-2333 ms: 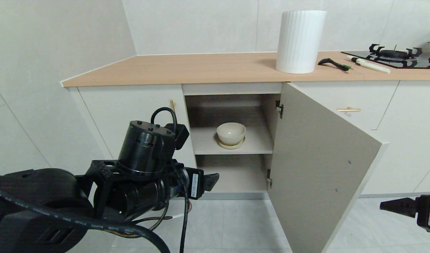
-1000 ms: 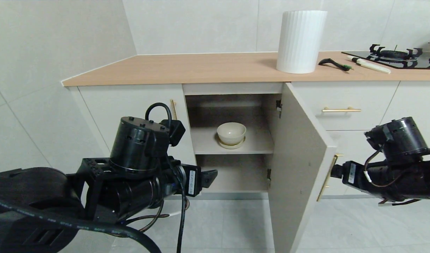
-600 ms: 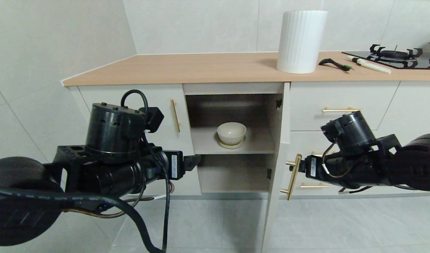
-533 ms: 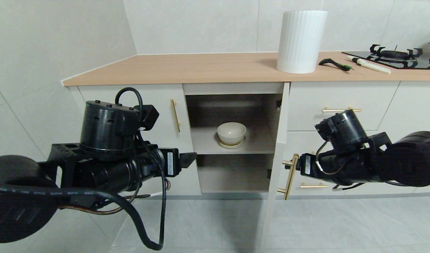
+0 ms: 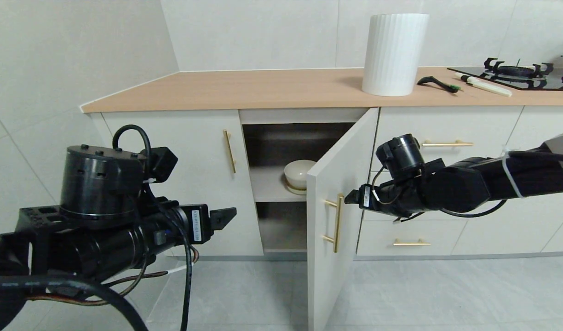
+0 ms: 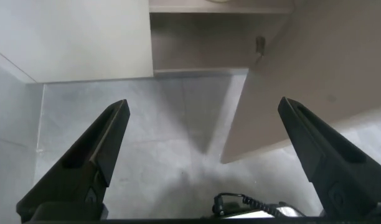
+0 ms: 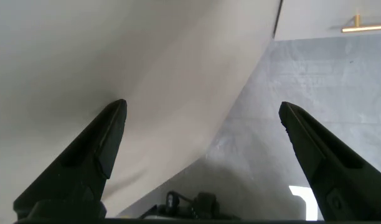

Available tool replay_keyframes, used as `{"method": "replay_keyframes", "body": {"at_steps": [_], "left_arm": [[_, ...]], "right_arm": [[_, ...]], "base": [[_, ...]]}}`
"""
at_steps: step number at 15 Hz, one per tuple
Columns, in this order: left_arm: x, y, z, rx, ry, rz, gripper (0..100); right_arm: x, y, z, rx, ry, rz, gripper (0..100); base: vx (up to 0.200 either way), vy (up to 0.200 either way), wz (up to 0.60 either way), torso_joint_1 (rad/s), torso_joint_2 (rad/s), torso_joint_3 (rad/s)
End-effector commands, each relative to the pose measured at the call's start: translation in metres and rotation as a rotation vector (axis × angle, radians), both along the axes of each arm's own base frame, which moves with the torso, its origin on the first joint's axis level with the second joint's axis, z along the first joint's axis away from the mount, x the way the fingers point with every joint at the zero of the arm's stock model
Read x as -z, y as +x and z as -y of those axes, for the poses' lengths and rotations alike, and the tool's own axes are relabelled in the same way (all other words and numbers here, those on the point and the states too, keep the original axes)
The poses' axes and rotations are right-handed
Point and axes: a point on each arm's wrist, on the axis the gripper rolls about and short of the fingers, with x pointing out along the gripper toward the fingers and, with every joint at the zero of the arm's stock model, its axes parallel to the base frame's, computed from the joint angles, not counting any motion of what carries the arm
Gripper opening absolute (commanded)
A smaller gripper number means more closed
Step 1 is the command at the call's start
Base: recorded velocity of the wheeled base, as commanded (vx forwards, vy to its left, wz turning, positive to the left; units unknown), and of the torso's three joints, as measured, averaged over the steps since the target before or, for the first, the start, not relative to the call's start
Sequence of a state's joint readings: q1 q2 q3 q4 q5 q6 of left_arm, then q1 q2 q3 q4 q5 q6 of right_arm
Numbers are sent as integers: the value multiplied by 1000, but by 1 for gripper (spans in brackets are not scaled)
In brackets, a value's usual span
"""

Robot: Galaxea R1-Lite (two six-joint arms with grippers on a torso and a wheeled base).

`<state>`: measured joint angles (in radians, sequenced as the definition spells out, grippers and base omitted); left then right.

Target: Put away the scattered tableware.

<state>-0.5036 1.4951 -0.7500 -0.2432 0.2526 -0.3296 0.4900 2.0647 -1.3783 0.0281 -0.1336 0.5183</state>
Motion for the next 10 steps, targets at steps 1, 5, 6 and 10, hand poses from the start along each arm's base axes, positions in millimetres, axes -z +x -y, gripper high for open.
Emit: {"method": "replay_keyframes", "body": {"at_steps": [1, 5, 6, 10], "left_arm": [[-6, -6, -5, -6, -13, 23, 100], [-5, -6, -4, -5, -9, 18, 100], [-4, -6, -4, -5, -8, 15, 100], [-3, -6, -5, -5, -2, 14, 100]], "right_arm": [[19, 12, -10, -5, -14, -27, 100], [24, 15, -12, -3, -13, -32, 100], [24, 14, -14, -7, -12, -33, 100], [32, 13, -20, -17, -21, -47, 100]], "base": [[0, 0, 0, 0, 0, 0], [0, 0, 0, 0, 0, 0], [0, 0, 0, 0, 0, 0], [50, 0, 0, 1, 1, 1]]}}
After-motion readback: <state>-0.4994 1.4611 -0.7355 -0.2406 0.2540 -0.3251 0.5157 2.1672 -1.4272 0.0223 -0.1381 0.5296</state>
